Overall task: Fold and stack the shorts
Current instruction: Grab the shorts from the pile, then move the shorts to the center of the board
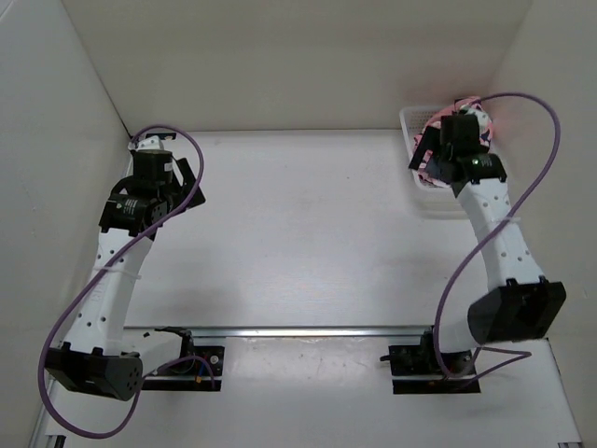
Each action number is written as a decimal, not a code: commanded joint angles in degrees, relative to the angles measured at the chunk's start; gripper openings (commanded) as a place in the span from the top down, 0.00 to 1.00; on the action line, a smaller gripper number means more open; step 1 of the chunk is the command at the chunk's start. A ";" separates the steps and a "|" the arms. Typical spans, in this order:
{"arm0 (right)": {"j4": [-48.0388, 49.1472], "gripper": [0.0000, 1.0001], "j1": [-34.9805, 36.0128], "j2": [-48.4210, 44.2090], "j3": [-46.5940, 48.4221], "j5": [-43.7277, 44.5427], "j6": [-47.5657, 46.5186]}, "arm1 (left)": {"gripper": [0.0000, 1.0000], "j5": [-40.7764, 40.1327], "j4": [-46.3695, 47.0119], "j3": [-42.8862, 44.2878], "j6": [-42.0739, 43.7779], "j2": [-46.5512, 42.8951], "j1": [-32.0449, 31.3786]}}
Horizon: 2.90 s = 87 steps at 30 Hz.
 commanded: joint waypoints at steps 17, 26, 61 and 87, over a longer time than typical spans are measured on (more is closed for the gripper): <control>5.01 0.00 -19.57 63.96 61.73 -17.56 12.77 | 0.00 1.13 1.14 3.82 0.19 12.39 -0.06; 11.87 0.81 -19.57 65.57 59.55 -15.89 13.92 | 0.00 1.13 1.14 5.14 -0.95 17.14 -0.06; -11.29 0.00 19.29 30.82 50.53 -25.57 4.78 | 0.00 11.58 -7.56 13.95 -2.54 9.76 11.10; 0.54 0.01 64.53 25.37 5.80 -9.73 0.57 | 0.23 25.39 11.16 2.59 -5.88 42.53 3.10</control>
